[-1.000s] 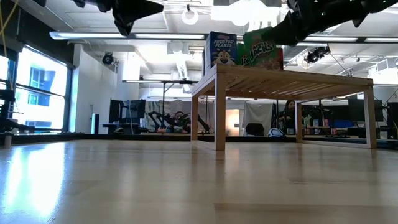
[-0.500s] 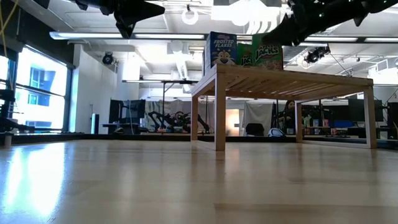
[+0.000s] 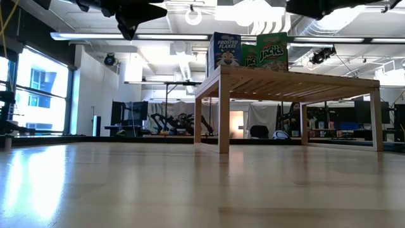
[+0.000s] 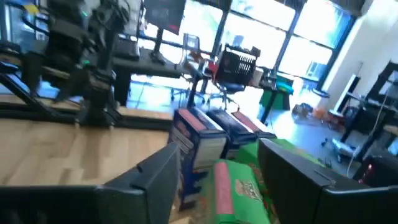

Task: Stack cereal on shelf
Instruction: Put the green cereal box on the shelf aligned with the other green cereal boxes

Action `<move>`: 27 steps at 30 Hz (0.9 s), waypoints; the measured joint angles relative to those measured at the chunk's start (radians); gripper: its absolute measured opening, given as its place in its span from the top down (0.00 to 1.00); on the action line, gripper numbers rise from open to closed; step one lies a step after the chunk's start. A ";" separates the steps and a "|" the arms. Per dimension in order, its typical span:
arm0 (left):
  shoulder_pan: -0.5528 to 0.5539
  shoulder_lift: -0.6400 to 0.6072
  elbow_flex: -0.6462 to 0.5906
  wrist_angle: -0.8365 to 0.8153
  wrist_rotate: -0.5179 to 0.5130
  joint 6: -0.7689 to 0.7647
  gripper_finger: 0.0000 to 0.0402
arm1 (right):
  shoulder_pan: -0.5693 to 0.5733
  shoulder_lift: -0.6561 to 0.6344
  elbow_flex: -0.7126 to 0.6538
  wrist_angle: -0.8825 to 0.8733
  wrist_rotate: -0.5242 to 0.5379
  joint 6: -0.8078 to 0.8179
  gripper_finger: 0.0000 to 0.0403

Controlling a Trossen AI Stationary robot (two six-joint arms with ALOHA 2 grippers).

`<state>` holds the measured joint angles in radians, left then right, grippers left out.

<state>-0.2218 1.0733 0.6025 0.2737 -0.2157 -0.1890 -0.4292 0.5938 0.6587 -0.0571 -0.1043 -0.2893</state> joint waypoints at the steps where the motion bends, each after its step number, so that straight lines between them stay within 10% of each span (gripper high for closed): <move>1: 0.000 0.000 0.000 0.001 0.005 0.000 0.68 | 0.018 -0.021 0.001 -0.020 0.020 0.004 0.50; 12: 0.018 0.000 0.000 0.008 0.021 0.043 0.79 | 0.141 0.043 0.001 -0.341 0.339 0.266 0.98; 27: 0.025 0.000 0.000 0.005 0.027 0.036 0.89 | 0.142 0.285 0.001 -0.195 0.498 0.299 0.95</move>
<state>-0.1967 1.0733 0.6025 0.2787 -0.1890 -0.1532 -0.2872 0.8787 0.6594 -0.2516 0.3938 0.0101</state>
